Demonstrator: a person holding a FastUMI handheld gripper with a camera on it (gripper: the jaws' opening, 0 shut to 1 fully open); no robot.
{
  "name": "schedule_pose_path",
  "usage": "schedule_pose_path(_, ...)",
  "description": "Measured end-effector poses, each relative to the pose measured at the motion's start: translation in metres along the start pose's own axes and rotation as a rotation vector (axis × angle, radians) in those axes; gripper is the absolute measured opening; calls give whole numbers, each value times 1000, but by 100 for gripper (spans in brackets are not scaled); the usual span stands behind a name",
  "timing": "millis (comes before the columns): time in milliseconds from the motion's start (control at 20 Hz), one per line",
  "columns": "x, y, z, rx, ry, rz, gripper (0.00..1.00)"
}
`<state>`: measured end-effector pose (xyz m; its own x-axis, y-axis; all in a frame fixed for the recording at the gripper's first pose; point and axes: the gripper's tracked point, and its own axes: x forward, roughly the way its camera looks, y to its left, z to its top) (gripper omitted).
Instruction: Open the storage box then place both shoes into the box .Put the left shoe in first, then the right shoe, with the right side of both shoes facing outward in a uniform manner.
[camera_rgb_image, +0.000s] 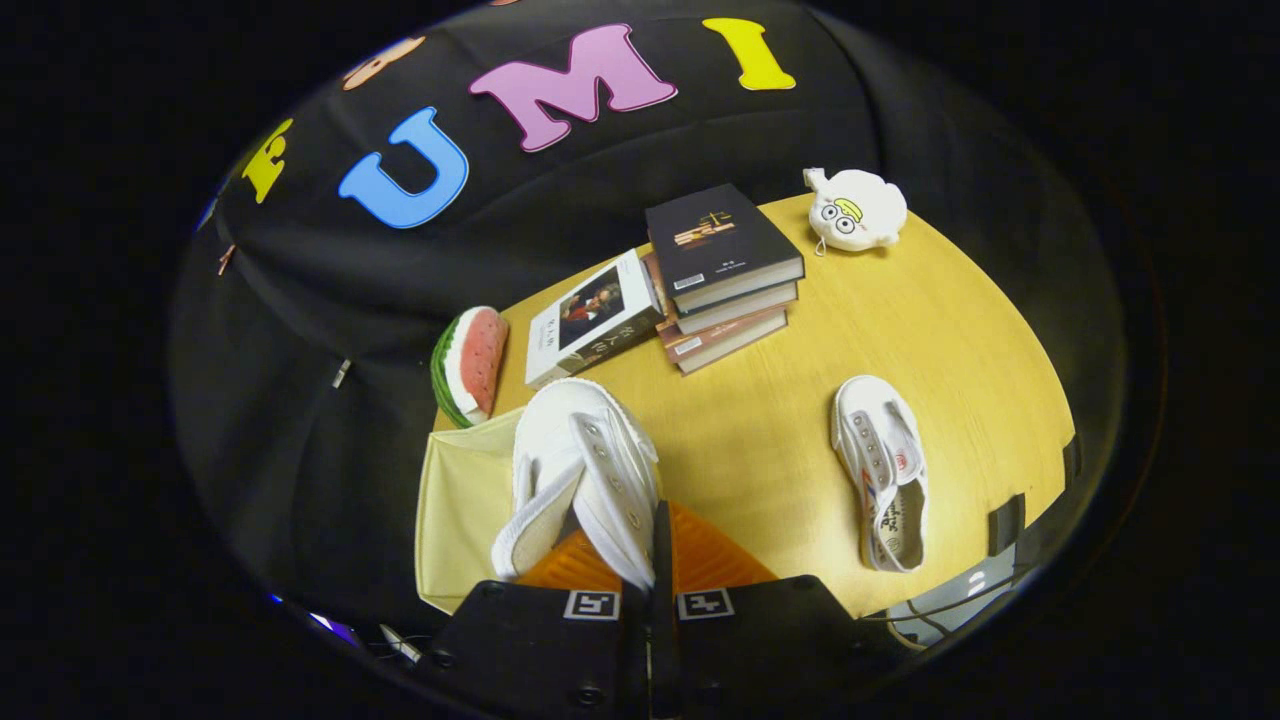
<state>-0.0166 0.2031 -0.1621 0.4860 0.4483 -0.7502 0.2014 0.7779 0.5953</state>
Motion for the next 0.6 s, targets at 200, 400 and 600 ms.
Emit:
schedule_pose_path(200,0,67,-20,64,62,46,6)
schedule_pose_path(400,25,103,-57,97,136,-11,6)
schedule_pose_path(600,63,119,-89,185,203,-83,6)
